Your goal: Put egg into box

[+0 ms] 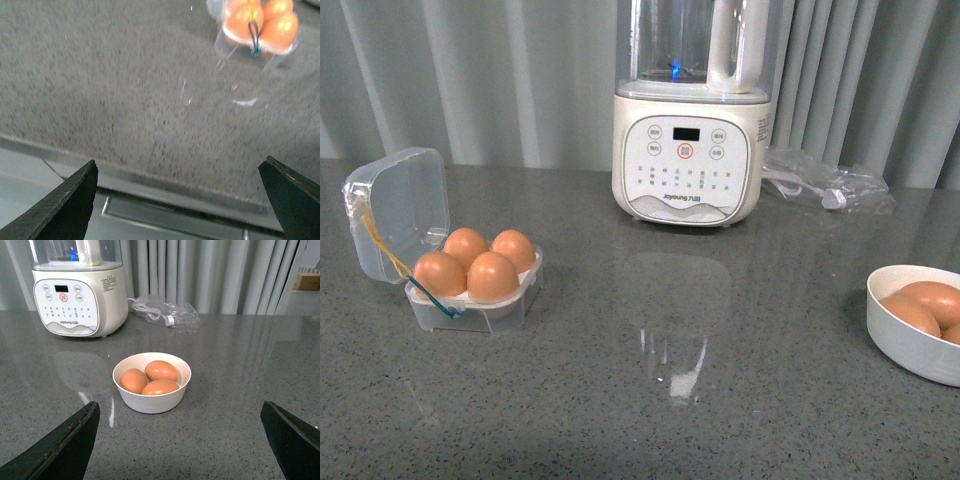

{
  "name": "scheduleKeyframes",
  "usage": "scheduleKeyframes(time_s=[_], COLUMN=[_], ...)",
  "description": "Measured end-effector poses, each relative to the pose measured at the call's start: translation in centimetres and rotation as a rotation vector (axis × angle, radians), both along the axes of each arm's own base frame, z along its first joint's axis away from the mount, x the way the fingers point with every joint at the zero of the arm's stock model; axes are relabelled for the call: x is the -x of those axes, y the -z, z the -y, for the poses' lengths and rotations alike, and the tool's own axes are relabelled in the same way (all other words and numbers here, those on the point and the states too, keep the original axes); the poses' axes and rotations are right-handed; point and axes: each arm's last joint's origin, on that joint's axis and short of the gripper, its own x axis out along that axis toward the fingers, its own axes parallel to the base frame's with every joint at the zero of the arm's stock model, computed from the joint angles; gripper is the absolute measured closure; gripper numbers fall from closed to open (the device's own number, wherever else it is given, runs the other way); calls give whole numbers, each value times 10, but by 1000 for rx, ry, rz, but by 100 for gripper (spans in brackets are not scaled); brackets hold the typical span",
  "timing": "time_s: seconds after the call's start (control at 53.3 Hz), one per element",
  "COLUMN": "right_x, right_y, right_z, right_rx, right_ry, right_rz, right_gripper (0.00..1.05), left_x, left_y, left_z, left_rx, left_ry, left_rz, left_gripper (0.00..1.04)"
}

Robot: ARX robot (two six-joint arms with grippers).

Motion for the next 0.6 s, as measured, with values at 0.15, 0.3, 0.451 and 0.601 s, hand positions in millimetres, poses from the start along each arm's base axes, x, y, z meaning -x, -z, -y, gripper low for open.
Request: scheduleKeyframes(time_s=[0.15, 0.3, 0.451, 0.601], right_x=[0, 0, 0, 0], right_y=[0, 0, 0, 0], right_z=[0, 0, 0, 0], right_rx=[0, 0, 0, 0], right_ry=[0, 0, 0, 0], right_rz=[0, 0, 0, 0], right_gripper=[7, 7, 7, 7], left_x=[-28, -86, -148, -189], left_y=[-21, -46, -45, -39], left_z=[-7, -30, -56, -68], left_rx=[-12, -72, -159, -152], left_ry=[-11, -63, -135, -104], left_rz=[81, 170, 136, 73], left_gripper=[7, 7, 7, 7])
